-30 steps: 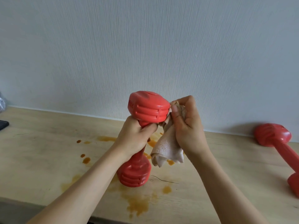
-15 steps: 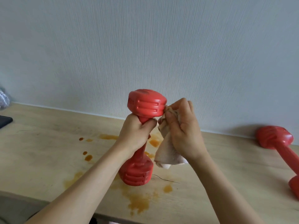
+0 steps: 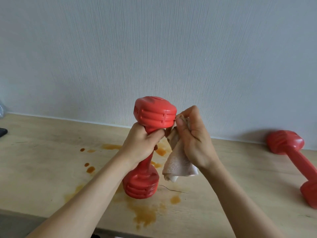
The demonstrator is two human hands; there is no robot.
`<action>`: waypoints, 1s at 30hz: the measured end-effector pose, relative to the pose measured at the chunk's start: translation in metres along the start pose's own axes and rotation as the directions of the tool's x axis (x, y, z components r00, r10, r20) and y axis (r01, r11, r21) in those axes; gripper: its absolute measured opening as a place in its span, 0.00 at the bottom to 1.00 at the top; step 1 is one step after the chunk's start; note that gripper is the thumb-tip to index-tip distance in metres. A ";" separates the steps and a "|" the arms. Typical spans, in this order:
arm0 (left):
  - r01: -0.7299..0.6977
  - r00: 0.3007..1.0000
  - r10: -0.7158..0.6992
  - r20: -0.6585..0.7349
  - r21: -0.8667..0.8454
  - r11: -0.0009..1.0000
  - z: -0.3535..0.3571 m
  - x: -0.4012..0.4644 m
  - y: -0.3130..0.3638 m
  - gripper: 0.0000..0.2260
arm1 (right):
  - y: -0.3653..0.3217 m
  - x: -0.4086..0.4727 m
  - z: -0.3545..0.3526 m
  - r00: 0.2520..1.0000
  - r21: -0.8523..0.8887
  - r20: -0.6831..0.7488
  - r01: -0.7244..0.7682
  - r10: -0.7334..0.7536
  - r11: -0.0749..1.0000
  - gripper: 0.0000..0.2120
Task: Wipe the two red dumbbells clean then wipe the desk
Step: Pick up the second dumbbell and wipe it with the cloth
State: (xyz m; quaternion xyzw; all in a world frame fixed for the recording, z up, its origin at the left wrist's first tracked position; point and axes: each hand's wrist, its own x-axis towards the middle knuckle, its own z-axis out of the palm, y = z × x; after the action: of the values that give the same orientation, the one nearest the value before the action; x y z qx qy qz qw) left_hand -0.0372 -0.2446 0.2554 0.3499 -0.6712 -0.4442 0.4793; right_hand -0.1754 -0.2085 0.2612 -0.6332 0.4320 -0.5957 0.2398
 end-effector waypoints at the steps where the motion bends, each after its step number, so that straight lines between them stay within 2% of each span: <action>1: 0.013 1.000 -0.013 -0.017 -0.001 1.000 0.000 0.000 0.000 0.10 | 0.001 0.001 0.000 1.000 -0.030 -0.008 0.005 -0.005 1.000 0.06; 4: 0.048 0.997 -0.048 -0.061 -0.006 0.999 -0.002 0.000 0.001 0.08 | -0.002 0.006 -0.003 0.990 -0.087 -0.132 0.029 -0.040 0.996 0.02; 7: 0.064 0.995 -0.064 -0.079 -0.001 0.998 -0.003 0.000 -0.001 0.09 | -0.018 0.010 -0.009 0.917 -0.175 -0.326 0.179 -0.228 0.968 0.03; 9: 0.074 0.992 -0.074 -0.104 0.001 0.997 0.000 0.002 0.000 0.09 | -0.031 0.009 -0.001 0.874 -0.318 -0.271 0.315 -0.404 0.894 0.07; 10: 0.077 0.991 -0.074 -0.115 0.018 0.997 0.002 0.002 0.001 0.11 | -0.036 0.008 0.007 0.879 -0.349 -0.201 0.349 -0.433 0.870 0.09; 13: 0.031 0.994 -0.013 -0.107 0.170 0.985 0.010 0.000 0.005 0.22 | -0.033 0.005 0.021 0.923 -0.307 -0.092 0.330 -0.373 0.893 0.13; 15: 0.008 0.996 0.012 -0.092 0.218 0.976 0.012 -0.001 0.008 0.21 | -0.031 0.007 0.017 0.951 -0.229 -0.105 0.261 -0.290 0.938 0.13; 18: -0.015 0.999 0.027 -0.047 0.241 0.970 0.014 0.001 0.008 0.16 | -0.033 0.015 0.001 0.988 0.008 -0.114 0.105 -0.103 0.994 0.12; 22: -0.055 0.998 0.051 0.021 0.255 0.965 0.016 -0.001 0.008 0.14 | -0.026 0.024 -0.015 0.988 0.353 -0.022 -0.136 0.153 0.926 0.15; 24: -0.077 0.997 0.069 0.042 0.255 0.964 0.015 0.000 0.009 0.14 | -0.024 0.021 -0.017 0.988 0.332 -0.031 -0.134 0.153 0.934 0.15; 27: -0.073 0.997 0.074 0.005 0.252 0.965 0.015 0.002 0.008 0.14 | -0.026 0.008 -0.012 0.993 0.100 -0.107 -0.036 0.047 0.994 0.14; 30: 0.007 0.997 0.009 -0.078 0.205 0.979 0.013 0.006 0.005 0.14 | -0.025 -0.001 -0.004 0.994 -0.065 -0.109 0.006 -0.013 0.998 0.17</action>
State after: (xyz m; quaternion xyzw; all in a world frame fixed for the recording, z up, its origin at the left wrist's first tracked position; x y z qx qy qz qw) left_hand -0.0518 -0.2453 0.2600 0.4142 -0.6944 -0.3582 0.4669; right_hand -0.1730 -0.1938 0.2820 -0.6092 0.4607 -0.6162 0.1923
